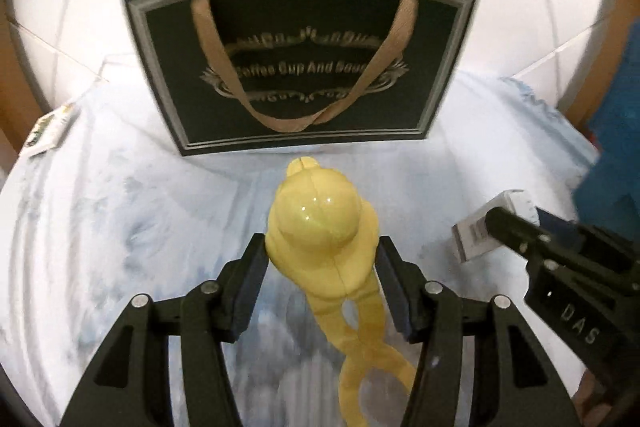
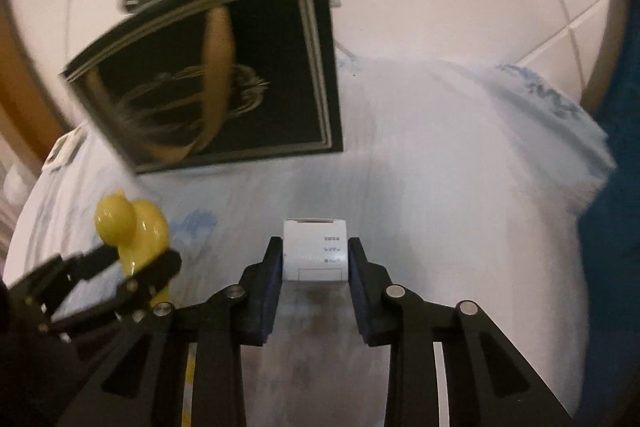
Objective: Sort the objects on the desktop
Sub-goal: 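Carry the yellow tongs and white box with both tools into the blue bin and release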
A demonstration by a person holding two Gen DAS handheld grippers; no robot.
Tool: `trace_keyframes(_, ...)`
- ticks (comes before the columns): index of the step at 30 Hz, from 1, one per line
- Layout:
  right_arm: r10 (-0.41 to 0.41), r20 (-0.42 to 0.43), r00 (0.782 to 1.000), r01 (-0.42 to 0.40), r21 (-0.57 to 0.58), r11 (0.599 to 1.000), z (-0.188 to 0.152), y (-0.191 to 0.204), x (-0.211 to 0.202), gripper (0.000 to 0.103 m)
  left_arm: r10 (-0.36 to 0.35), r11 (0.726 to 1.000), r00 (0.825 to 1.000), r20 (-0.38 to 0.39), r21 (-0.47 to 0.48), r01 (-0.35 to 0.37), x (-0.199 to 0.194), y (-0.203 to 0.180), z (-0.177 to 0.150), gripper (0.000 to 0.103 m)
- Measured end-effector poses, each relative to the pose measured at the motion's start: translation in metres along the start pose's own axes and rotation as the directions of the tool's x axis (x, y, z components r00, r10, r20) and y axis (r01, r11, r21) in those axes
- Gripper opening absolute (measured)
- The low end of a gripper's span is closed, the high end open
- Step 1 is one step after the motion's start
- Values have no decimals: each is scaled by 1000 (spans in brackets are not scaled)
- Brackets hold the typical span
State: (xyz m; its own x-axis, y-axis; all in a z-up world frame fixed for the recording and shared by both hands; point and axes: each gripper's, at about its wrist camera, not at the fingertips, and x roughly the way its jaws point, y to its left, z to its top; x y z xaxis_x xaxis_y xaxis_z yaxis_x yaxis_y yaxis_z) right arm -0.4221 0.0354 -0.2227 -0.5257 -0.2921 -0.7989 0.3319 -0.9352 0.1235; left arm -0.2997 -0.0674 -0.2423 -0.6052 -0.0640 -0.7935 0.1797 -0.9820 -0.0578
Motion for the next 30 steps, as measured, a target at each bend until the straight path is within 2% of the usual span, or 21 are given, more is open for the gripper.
trace_keyframes(5,1,67,998,0,-25,1000,-22,14,-70,30,-27,1000,997,75,17,26,-58,-13,11,54)
trace_keyframes(6,1,82,997,2,-32,999,-22,15,-81,30,-32,999,995,97,22,29,-70,-8,20,54)
trace_keyframes(10,-1,154,988,9,-49,999,-36,31,-144,30,-37,999,982,186,30,32,-135,2,17,54)
trace_keyframes(15,-16,264,964,29,-45,999,-52,48,-234,30,-83,995,947,311,81,61,-216,-3,11,54)
trace_keyframes(20,-59,345,937,64,-2,998,-76,54,-308,30,-167,981,909,381,152,117,-277,-16,0,54)
trace_keyframes(23,-106,371,923,98,42,994,-95,49,-346,30,-217,970,894,391,188,154,-293,-26,-9,53)
trace_keyframes(28,-156,386,909,125,105,987,-118,36,-388,30,-289,949,871,398,242,204,-318,-47,-17,53)
trace_keyframes(30,-166,406,899,125,125,984,-123,28,-408,30,-312,942,853,417,254,221,-336,-58,-14,53)
